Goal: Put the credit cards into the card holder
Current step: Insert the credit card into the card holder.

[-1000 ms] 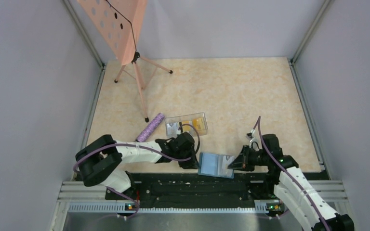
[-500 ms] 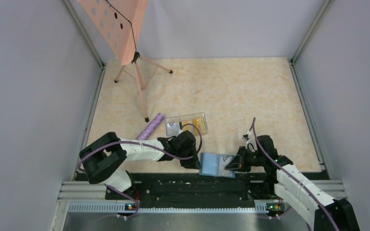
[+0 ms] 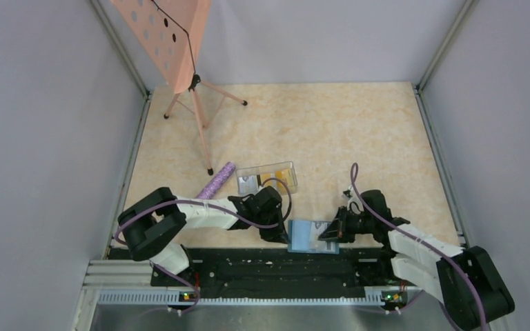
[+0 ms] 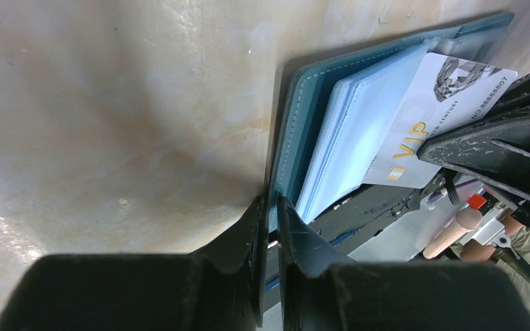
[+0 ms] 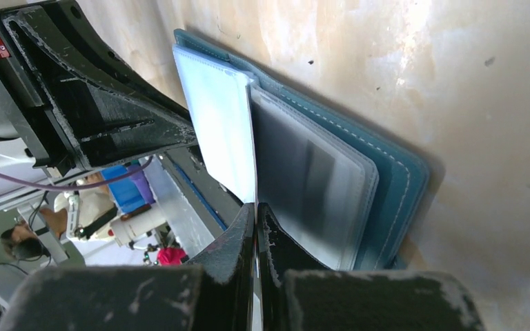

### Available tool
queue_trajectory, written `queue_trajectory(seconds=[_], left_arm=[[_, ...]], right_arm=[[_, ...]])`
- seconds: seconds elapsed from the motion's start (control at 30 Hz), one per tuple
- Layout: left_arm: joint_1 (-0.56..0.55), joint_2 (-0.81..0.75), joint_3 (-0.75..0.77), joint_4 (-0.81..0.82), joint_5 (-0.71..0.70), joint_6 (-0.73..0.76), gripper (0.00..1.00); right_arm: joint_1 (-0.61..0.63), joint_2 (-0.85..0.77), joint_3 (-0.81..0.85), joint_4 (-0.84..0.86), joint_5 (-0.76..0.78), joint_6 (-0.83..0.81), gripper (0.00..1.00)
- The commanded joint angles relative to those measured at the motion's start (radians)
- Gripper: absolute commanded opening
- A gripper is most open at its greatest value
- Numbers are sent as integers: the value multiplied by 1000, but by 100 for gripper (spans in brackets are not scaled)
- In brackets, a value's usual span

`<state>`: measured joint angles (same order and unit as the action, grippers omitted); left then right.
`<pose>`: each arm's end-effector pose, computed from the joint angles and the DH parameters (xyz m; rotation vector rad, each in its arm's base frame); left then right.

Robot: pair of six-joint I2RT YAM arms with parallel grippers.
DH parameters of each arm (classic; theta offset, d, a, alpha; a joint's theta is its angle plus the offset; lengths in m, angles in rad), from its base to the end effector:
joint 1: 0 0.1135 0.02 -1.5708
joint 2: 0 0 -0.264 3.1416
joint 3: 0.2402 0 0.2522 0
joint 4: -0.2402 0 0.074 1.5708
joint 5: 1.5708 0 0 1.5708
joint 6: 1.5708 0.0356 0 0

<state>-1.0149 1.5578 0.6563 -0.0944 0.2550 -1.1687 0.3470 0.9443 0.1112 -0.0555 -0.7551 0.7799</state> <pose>0.1373 -0.2380 0.1316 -0.1151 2.9481 -0.9477 0.1209 0.0697 0.1089 0.2028 2.6424 1.3774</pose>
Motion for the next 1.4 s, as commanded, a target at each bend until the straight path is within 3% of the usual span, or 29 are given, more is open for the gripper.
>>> queue_trajectory(seconds=[0.0, 0.4, 0.67, 0.83, 1.0, 1.1, 1.23, 1.37], left_arm=[[-5, 57, -9, -55, -33, 40, 15], [-5, 82, 39, -97, -29, 68, 15], [-5, 95, 77, -129, -34, 85, 15], [-5, 89, 116, -182, -54, 106, 15], [-5, 35, 157, -267, -95, 126, 20], [-4, 0, 177, -319, -125, 130, 25], [4, -31, 185, -343, -137, 133, 30], [15, -36, 184, -341, -132, 138, 33]], right_arm=[[15, 74, 10, 121, -21, -14, 0], [60, 164, 5, 201, -55, 3, 0], [114, 220, 19, 240, -16, 26, 0], [156, 240, 62, 175, 67, 37, 0], [194, 175, 175, -78, 196, 1, 16], [228, 130, 252, -225, 285, -14, 32], [261, 124, 325, -355, 357, -23, 50], [301, 139, 364, -412, 400, -23, 61]])
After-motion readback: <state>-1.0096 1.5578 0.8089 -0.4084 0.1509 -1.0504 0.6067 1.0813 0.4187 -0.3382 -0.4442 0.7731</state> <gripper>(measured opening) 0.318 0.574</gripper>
